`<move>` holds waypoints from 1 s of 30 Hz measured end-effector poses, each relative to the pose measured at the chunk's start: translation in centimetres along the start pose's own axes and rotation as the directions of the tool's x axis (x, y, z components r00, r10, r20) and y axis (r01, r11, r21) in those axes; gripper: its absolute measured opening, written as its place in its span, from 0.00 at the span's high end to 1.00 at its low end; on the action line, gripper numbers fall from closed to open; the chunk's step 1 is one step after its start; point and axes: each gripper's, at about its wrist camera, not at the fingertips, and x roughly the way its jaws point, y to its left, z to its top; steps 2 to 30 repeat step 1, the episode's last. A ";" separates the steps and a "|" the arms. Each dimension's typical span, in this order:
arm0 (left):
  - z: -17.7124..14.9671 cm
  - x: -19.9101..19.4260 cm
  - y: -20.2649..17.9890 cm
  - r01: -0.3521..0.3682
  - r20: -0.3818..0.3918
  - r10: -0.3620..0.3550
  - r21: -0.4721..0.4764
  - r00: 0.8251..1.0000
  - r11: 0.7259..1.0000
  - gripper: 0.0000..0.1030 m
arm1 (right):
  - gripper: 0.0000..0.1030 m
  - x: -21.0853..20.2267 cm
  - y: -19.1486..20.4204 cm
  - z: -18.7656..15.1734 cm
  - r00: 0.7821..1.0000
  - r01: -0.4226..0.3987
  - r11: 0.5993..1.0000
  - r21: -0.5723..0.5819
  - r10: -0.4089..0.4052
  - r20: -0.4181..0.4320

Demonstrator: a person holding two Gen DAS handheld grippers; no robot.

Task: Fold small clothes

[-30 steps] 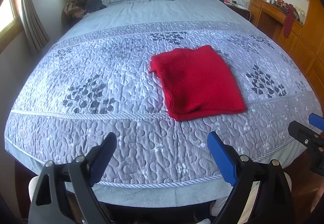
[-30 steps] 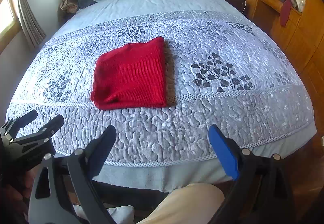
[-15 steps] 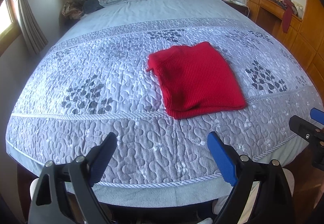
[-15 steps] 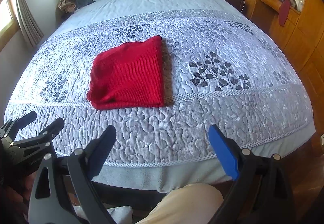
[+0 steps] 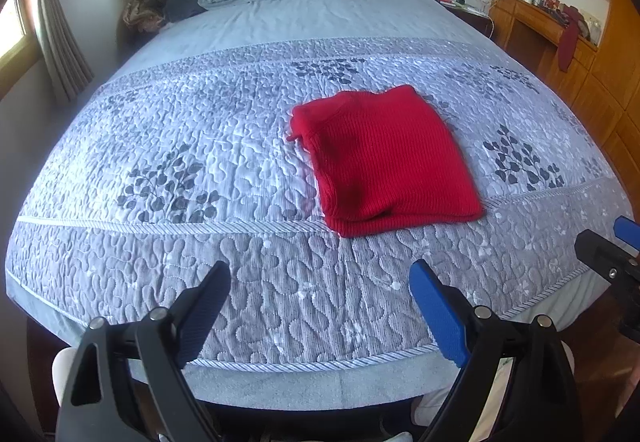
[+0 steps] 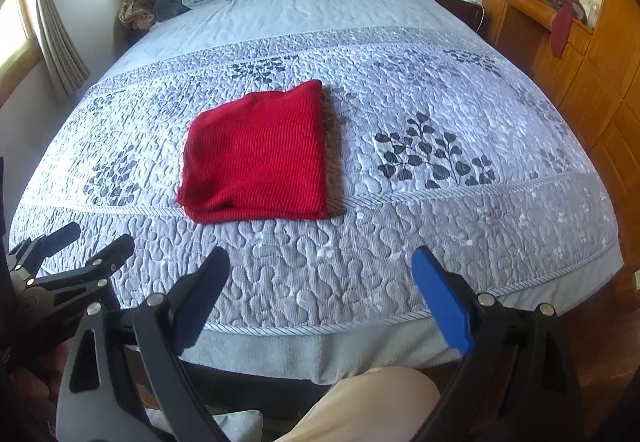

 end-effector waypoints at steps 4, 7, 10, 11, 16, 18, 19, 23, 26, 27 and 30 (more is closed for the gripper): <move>0.0 0.0 0.0 -0.002 0.000 0.002 -0.001 1.000 1.000 0.12 | 0.10 -0.1 0.0 0.0 1.000 0.000 1.000 -0.001 0.000 0.005; 0.0 0.0 0.0 -0.002 0.000 0.002 -0.001 1.000 1.000 0.12 | 0.10 -0.1 0.0 0.0 1.000 0.000 1.000 -0.001 0.000 0.005; 0.0 0.0 0.0 -0.002 0.000 0.002 -0.001 1.000 1.000 0.12 | 0.10 -0.1 0.0 0.0 1.000 0.000 1.000 -0.001 0.000 0.005; 0.0 0.0 0.0 -0.002 0.000 0.002 -0.001 1.000 1.000 0.12 | 0.10 -0.1 0.0 0.0 1.000 0.000 1.000 -0.001 0.000 0.005; 0.0 0.0 0.0 -0.002 0.000 0.002 -0.001 1.000 1.000 0.12 | 0.10 -0.1 0.0 0.0 1.000 0.000 1.000 -0.001 0.000 0.005; 0.0 0.0 0.0 -0.002 0.000 0.002 -0.001 1.000 1.000 0.12 | 0.10 -0.1 0.0 0.0 1.000 0.000 1.000 -0.001 0.000 0.005; 0.0 0.0 0.0 -0.002 0.000 0.002 -0.001 1.000 1.000 0.12 | 0.10 -0.1 0.0 0.0 1.000 0.000 1.000 -0.001 0.000 0.005; 0.0 0.0 0.0 -0.002 0.000 0.002 -0.001 1.000 1.000 0.12 | 0.10 -0.1 0.0 0.0 1.000 0.000 1.000 -0.001 0.000 0.005; 0.0 0.0 0.0 -0.002 0.000 0.002 -0.001 1.000 1.000 0.12 | 0.10 -0.1 0.0 0.0 1.000 0.000 1.000 -0.001 0.000 0.005; 0.0 0.0 0.0 -0.002 0.000 0.002 -0.001 1.000 1.000 0.12 | 0.10 -0.1 0.0 0.0 1.000 0.000 1.000 -0.001 0.000 0.005; 0.0 0.0 0.0 -0.002 0.000 0.002 -0.001 1.000 1.000 0.12 | 0.10 -0.1 0.0 0.0 1.000 0.000 1.000 -0.001 0.000 0.005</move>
